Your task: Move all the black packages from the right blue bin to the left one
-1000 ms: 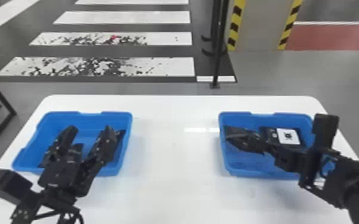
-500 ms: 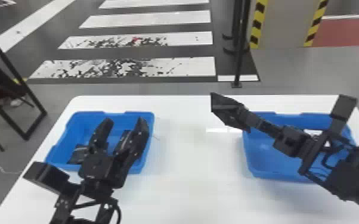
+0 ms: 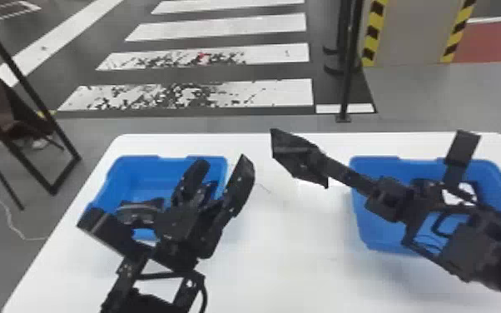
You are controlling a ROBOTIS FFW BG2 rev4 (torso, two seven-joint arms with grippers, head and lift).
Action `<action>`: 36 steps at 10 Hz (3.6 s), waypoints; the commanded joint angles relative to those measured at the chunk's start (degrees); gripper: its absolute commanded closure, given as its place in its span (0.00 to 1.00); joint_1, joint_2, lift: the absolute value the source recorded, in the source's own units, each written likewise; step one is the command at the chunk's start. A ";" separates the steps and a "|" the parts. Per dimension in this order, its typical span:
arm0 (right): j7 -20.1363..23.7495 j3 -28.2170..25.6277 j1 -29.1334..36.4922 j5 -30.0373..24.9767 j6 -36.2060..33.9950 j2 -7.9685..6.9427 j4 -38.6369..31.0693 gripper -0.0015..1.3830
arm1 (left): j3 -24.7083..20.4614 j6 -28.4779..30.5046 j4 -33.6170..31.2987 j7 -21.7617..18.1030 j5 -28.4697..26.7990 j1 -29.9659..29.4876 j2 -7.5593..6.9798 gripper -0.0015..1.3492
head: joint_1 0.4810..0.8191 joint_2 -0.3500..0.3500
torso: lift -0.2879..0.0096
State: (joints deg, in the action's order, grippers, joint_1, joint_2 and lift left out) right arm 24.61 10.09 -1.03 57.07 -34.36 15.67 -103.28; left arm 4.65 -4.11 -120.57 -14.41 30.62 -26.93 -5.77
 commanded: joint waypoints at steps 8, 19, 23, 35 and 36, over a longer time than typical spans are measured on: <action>-0.09 5.56 -1.64 2.45 0.33 0.41 1.40 0.84 | 1.52 3.12 -0.86 -0.09 -0.80 0.63 -0.47 0.13 | 0.63 0.75 | 0.50; -0.09 9.56 -3.05 5.88 1.88 0.50 2.81 0.84 | -0.08 8.74 -4.51 0.26 -8.23 0.21 -0.56 0.91 | 0.63 0.79 | 0.50; 0.44 10.47 -2.91 8.51 6.94 0.41 5.62 0.22 | -2.48 8.04 -3.67 2.64 -12.57 1.90 -0.03 0.91 | 0.63 0.79 | 0.50; -6.07 -9.75 7.50 -23.94 8.49 -0.91 -4.79 0.12 | -9.34 -9.54 9.27 7.65 -18.17 2.46 1.64 0.16 | 0.63 0.80 | 0.50; -9.23 -13.41 8.62 -32.05 4.69 -1.61 -7.46 0.12 | -7.51 -9.40 5.19 7.12 -15.31 -1.20 1.73 0.16 | 0.63 0.76 | 0.50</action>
State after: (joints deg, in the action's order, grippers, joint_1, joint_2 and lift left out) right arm 15.68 -0.92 6.75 30.37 -27.40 14.50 -108.78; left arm -3.86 -13.61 -112.82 -7.19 13.75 -25.89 -4.11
